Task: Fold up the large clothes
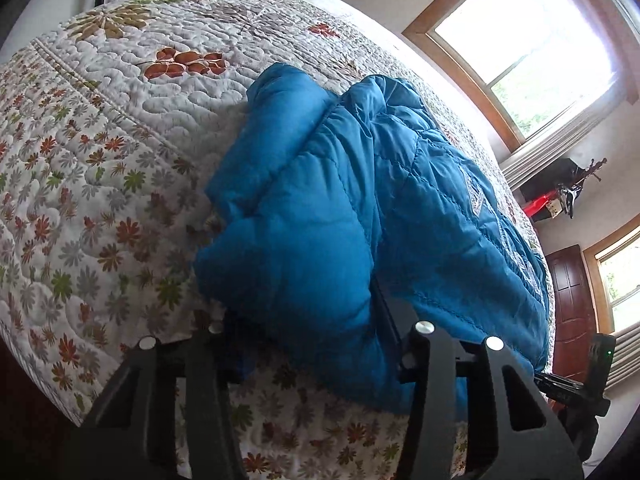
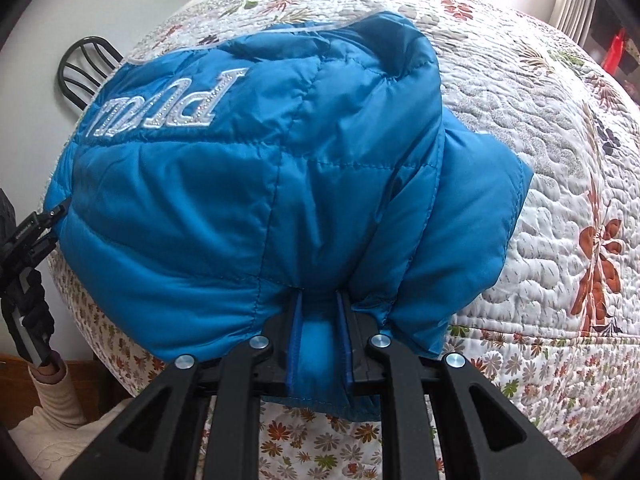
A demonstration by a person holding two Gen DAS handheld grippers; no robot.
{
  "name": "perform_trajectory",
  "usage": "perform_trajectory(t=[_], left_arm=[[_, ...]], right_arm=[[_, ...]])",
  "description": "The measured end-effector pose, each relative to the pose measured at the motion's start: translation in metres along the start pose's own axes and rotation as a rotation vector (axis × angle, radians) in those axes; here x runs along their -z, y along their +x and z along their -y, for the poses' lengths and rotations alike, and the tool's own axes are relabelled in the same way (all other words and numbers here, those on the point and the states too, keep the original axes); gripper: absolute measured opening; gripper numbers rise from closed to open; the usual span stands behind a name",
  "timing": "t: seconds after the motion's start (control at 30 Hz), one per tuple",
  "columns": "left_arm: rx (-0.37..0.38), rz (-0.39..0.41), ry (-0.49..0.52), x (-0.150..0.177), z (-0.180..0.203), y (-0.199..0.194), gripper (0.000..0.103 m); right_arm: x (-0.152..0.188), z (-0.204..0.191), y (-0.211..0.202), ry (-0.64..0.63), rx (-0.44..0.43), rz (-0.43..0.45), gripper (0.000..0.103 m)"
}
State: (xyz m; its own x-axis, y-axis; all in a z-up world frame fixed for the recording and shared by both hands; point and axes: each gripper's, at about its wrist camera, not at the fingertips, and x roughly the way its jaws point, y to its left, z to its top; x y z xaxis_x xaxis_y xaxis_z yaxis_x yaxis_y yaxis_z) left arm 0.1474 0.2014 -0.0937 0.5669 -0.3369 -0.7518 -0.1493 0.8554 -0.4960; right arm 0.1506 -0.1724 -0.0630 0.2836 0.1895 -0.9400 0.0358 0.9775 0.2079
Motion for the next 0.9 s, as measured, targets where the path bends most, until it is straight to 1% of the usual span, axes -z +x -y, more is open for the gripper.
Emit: perform_trajectory(t=[0.37,0.4,0.47,0.53,0.57,0.6,0.63,0.67,0.77,0.8,0.83,0.9], left_arm=[[0.021,0.002,0.001,-0.001,-0.003,0.002,0.045],[0.026,0.004,-0.006,-0.001,-0.003,0.001,0.044],[0.04,0.009,0.0,-0.002,-0.001,-0.003,0.036],[0.05,0.032,0.024,-0.005,0.004,-0.012,0.03],[0.048,0.05,0.046,-0.006,0.009,-0.018,0.027],[0.045,0.073,0.073,-0.008,0.016,-0.025,0.026],[0.045,0.091,0.092,-0.009,0.022,-0.03,0.025],[0.042,0.113,0.116,-0.01,0.03,-0.036,0.024],[0.039,0.186,0.203,-0.014,0.061,-0.056,0.024],[0.045,0.209,0.233,-0.015,0.073,-0.064,0.023],[0.054,0.228,0.258,-0.016,0.085,-0.069,0.023],[0.077,0.269,0.321,-0.018,0.114,-0.083,0.023]], right_arm=[[-0.001,0.003,0.002,0.002,-0.009,0.003,0.015],[0.0,0.003,0.001,0.0,-0.007,0.004,0.015],[0.0,0.002,0.0,0.0,-0.007,0.007,0.015],[0.002,0.006,-0.006,0.011,-0.032,0.022,0.017],[0.005,0.008,-0.011,0.016,-0.046,0.036,0.019],[0.009,0.01,-0.019,0.016,-0.064,0.06,0.027],[0.013,0.012,-0.028,0.014,-0.084,0.084,0.03],[0.018,0.014,-0.037,0.016,-0.097,0.105,0.032],[0.031,0.034,-0.063,0.066,-0.106,0.152,0.031],[0.035,0.043,-0.069,0.088,-0.092,0.158,0.031],[0.038,0.052,-0.074,0.11,-0.051,0.162,0.031],[0.047,0.071,-0.082,0.155,0.067,0.175,0.032]])
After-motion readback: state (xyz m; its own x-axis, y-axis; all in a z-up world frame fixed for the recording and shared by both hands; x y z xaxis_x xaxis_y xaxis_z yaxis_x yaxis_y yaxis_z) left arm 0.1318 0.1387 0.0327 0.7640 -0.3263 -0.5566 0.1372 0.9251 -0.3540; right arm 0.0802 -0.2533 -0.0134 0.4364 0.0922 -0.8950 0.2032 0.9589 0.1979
